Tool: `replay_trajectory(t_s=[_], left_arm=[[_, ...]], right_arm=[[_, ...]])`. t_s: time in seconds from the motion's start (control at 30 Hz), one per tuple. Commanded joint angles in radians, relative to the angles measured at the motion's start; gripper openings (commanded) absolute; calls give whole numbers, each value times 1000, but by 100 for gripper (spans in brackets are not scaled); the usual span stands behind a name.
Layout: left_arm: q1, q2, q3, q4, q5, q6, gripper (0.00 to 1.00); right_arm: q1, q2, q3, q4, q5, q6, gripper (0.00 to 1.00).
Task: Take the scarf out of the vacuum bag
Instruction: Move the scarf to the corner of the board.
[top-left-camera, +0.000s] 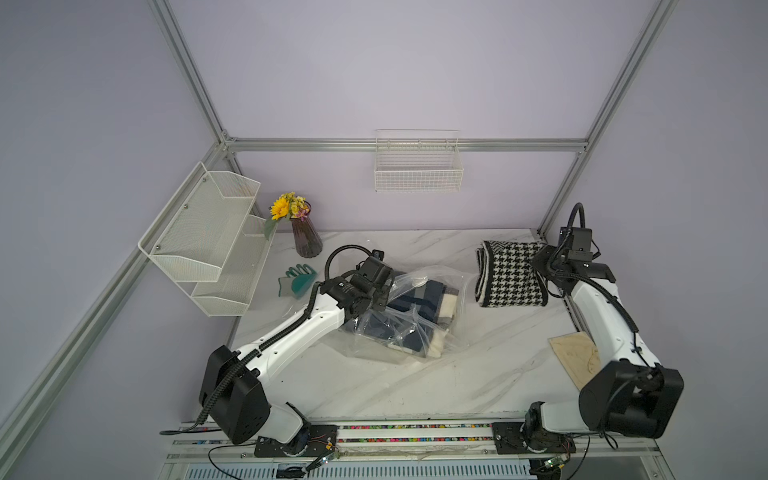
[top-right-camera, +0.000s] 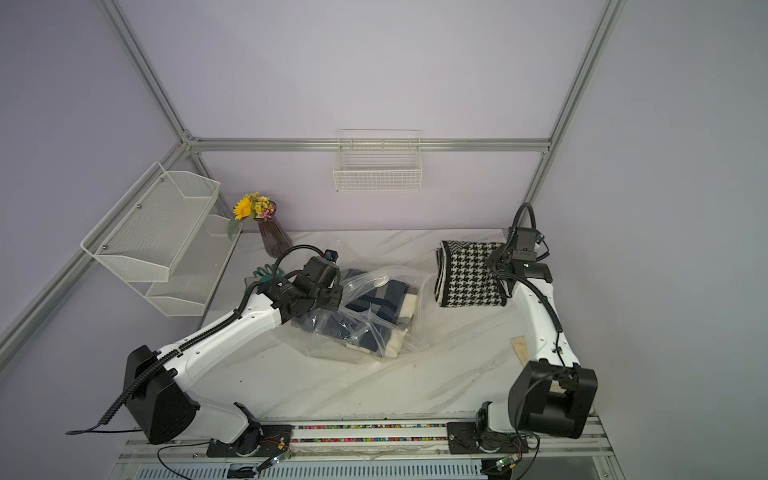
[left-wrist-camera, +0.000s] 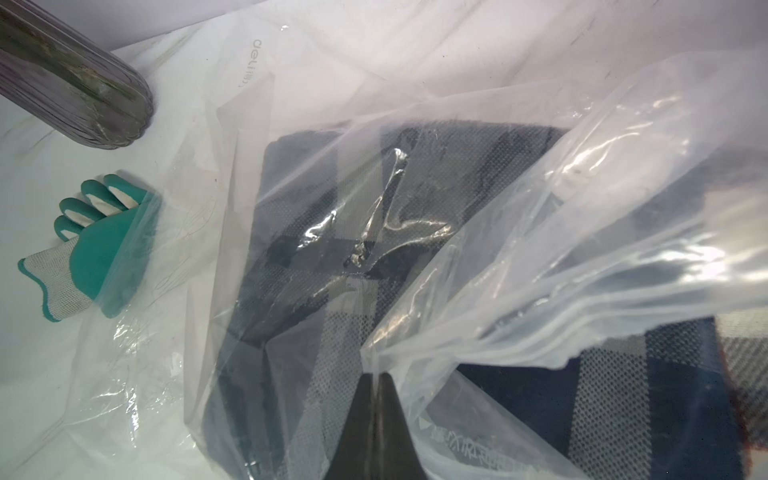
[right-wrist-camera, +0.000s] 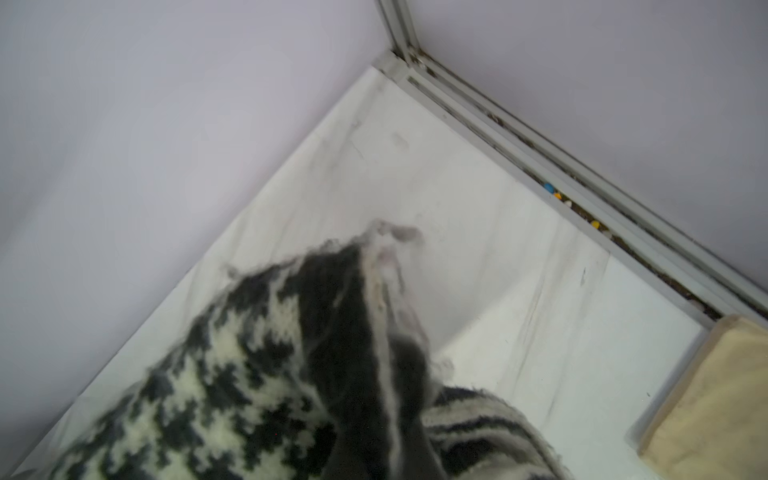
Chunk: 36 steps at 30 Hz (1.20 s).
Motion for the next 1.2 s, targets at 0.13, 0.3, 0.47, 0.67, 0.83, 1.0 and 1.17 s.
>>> replay_trajectory(t_s=[0.13,0.3,0.47,0.67,0.83,1.0,1.17], left_arm=[[23,-32,9,-24,-46,0,0],[22,-33,16,-23,-42,-3,0],[22,-33,16,-22,-37,0,0],[23,-86,15,-22,-19,-6,0],[22,-125,11,-7,75,6,0],[23,-148,13,-2,98,29,0],[22,-143,29,-11,70,42,0]], right_arm=[[-120,73,-193,191,-158,185,0],[-131,25,-263,236,-182,262,0],[-140,-52,-399,365,-221,432,0],[-140,-57,-491,518,-216,602,0],[-140,58,-455,606,-233,654,0],[-141,190,-367,656,-220,669,0],[-141,353,-231,686,-240,690,0]])
